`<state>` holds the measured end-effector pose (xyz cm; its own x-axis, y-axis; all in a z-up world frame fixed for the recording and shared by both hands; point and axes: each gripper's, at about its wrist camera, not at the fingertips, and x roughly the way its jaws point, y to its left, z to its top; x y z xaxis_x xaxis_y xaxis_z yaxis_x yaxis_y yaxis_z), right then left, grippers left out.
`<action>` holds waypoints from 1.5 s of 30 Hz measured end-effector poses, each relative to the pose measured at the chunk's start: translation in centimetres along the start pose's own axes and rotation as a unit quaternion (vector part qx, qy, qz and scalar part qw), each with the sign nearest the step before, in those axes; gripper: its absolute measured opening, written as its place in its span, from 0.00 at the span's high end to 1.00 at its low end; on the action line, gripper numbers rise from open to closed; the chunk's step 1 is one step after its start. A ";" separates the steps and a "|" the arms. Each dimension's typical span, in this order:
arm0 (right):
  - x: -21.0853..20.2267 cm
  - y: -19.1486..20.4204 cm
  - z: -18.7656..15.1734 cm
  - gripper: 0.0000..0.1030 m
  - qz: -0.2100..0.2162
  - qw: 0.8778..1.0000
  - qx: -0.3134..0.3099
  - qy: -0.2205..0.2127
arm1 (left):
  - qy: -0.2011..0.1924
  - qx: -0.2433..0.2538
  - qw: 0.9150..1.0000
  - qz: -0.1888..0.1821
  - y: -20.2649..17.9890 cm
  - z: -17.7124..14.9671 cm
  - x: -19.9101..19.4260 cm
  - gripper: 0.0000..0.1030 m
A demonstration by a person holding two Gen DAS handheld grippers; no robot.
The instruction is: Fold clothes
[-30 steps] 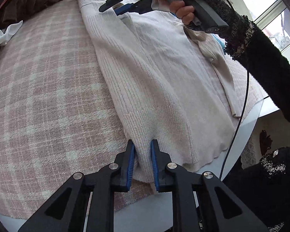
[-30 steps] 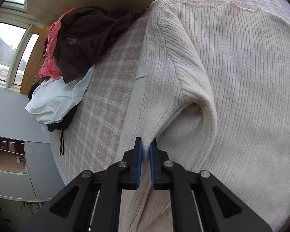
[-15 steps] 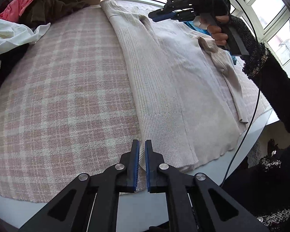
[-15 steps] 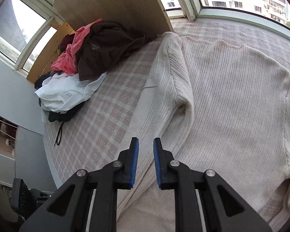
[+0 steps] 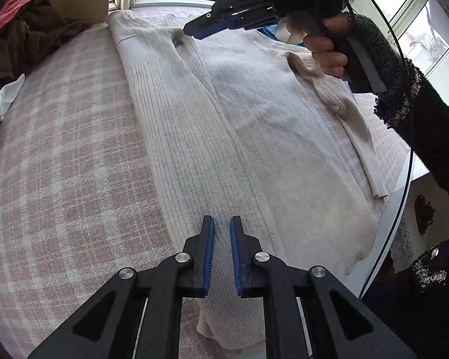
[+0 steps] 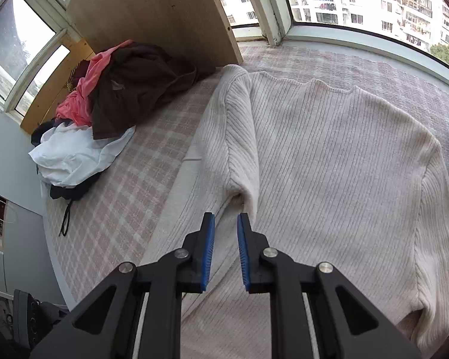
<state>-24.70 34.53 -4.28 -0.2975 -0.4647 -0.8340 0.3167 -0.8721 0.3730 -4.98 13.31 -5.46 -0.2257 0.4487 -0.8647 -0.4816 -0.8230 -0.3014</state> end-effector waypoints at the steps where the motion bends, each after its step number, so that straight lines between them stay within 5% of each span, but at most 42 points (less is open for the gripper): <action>1: 0.8 -1.2 1.1 0.84 -0.016 1.000 0.011 0.002 | 0.004 0.004 1.000 0.002 -0.1 0.0 -0.1 0.91; 4: 3.6 -4.6 3.5 0.85 -0.080 0.996 0.037 0.020 | 0.020 0.025 0.999 0.014 -0.6 0.0 0.6 0.89; 5: 4.2 -5.5 3.8 0.97 -0.105 0.993 0.042 0.026 | 0.022 0.022 0.999 0.012 -0.5 0.0 0.6 0.89; 7: 3.8 -6.6 4.6 0.94 -0.140 0.988 0.061 0.026 | 0.025 0.014 1.000 0.005 -0.2 -0.1 0.5 0.88; 10: 3.2 -5.3 6.3 0.89 -0.070 0.996 0.053 0.003 | 0.026 0.012 1.000 0.004 0.1 -0.2 0.3 0.88; 15: 5.7 -1.5 10.1 0.63 0.012 1.000 0.018 -0.012 | 0.037 0.028 0.999 0.014 -0.2 0.0 0.3 0.88; 19: 9.3 0.0 11.1 0.63 0.011 1.000 0.007 0.027 | 0.040 0.021 0.999 0.009 0.0 -0.2 0.0 0.88; 22: 10.5 -0.2 10.8 0.65 0.052 0.997 0.022 0.053 | 0.039 0.017 0.999 0.003 0.4 -0.3 -0.1 0.88; 24: 10.4 -0.2 10.6 0.87 0.062 0.996 0.023 0.054 | 0.039 0.015 0.999 -0.001 0.6 -0.4 -0.2 0.88; 29: 8.7 -1.6 10.4 0.90 0.105 0.992 0.060 0.030 | 0.042 0.017 0.999 -0.012 1.2 -0.3 -0.3 0.88; 35: 10.1 -3.1 9.9 0.88 0.070 0.993 0.080 0.056 | 0.041 0.016 0.999 -0.016 1.5 0.1 -0.2 0.88; 37: 9.4 -2.1 10.4 0.79 0.021 0.996 0.057 0.060 | 0.040 0.015 0.999 -0.018 0.9 0.2 0.1 0.88; 39: 7.5 -0.3 11.3 0.78 -0.013 1.000 0.018 0.005 | 0.039 0.013 0.999 -0.020 1.2 -0.3 -0.3 0.88; 41: 6.6 1.3 12.3 0.78 0.006 0.999 -0.014 -0.031 | 0.038 0.012 0.999 -0.020 1.3 -0.5 -0.5 0.88; 45: 10.5 2.7 13.6 0.79 -0.002 0.999 -0.034 0.018 | 0.036 0.008 0.999 -0.020 1.6 -0.8 -0.8 0.88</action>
<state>-39.20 25.24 -6.49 -0.2674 -0.4548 -0.8495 0.3761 -0.8610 0.3425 -4.89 11.32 -5.55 -0.1453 0.4549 -0.8786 -0.5034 -0.7985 -0.3302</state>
